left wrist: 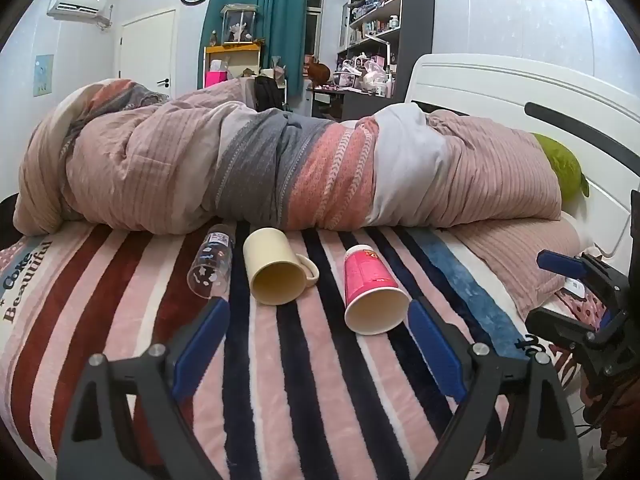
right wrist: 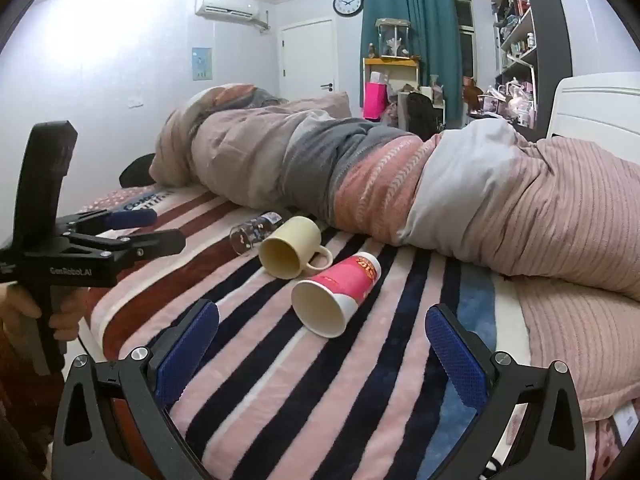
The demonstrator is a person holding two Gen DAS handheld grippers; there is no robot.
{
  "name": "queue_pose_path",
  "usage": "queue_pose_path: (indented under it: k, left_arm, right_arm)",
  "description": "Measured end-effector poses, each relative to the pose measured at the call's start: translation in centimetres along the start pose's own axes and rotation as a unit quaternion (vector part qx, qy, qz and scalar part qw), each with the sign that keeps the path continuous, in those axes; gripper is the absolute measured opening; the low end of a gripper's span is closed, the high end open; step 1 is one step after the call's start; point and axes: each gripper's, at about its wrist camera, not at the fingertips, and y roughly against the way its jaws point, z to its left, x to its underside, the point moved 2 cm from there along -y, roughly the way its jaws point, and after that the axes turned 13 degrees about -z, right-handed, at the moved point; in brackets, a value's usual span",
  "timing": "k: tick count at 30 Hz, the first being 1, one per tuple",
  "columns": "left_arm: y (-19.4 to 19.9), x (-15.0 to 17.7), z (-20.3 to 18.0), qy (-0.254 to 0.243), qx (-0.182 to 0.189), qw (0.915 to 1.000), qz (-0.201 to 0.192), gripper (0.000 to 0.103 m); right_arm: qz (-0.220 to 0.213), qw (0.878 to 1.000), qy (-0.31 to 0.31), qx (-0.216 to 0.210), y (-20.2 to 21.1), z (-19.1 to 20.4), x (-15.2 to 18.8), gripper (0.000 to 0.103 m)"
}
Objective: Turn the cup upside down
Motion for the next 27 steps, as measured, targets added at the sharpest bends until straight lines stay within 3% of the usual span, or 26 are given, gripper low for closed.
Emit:
queue_pose_path:
  k: [27]
  left_arm:
    - [-0.2,0.7,-0.5,-0.005,0.002,0.9998,0.021,0.089]
  right_arm:
    - [0.012,0.999,-0.029,0.007,0.2,-0.4,0.7,0.103]
